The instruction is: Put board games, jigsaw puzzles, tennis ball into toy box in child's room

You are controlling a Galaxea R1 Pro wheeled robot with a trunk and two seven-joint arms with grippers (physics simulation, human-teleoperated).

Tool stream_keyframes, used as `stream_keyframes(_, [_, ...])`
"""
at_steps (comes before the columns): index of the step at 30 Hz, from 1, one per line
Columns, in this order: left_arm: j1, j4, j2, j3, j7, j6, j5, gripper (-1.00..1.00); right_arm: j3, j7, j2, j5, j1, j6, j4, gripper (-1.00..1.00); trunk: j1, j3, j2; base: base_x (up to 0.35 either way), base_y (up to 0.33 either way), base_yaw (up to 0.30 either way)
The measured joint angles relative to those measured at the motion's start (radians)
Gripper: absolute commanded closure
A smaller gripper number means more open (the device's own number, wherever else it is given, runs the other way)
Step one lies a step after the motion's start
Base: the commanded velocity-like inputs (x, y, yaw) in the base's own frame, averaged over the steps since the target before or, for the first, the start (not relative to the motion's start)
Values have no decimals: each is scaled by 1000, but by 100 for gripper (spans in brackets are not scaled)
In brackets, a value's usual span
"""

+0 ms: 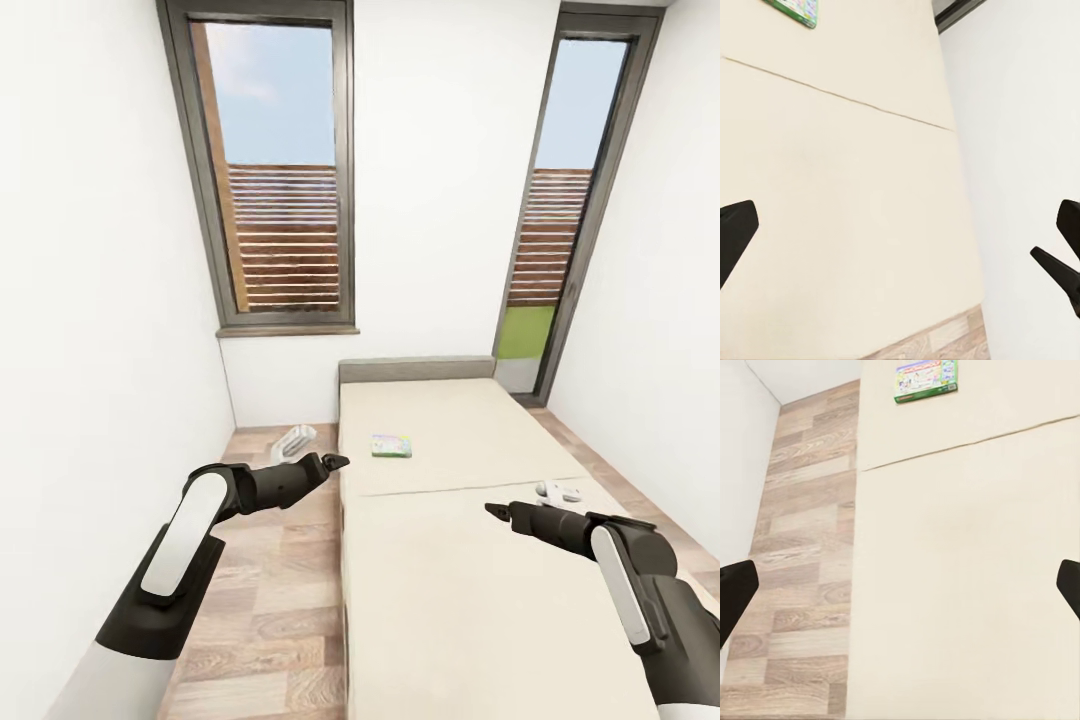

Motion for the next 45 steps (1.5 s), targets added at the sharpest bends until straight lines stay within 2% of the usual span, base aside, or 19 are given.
stream_keyframes(23, [-1, 0, 0, 0, 0, 0, 0, -100, 0, 5, 3, 0, 2, 3, -30, -100, 0, 0, 0, 18, 36, 0])
stream_keyframes(45, [-1, 0, 0, 0, 0, 0, 0, -100, 0, 4, 3, 0, 2, 6, -53, -100, 0, 0, 0, 1, 230, 0])
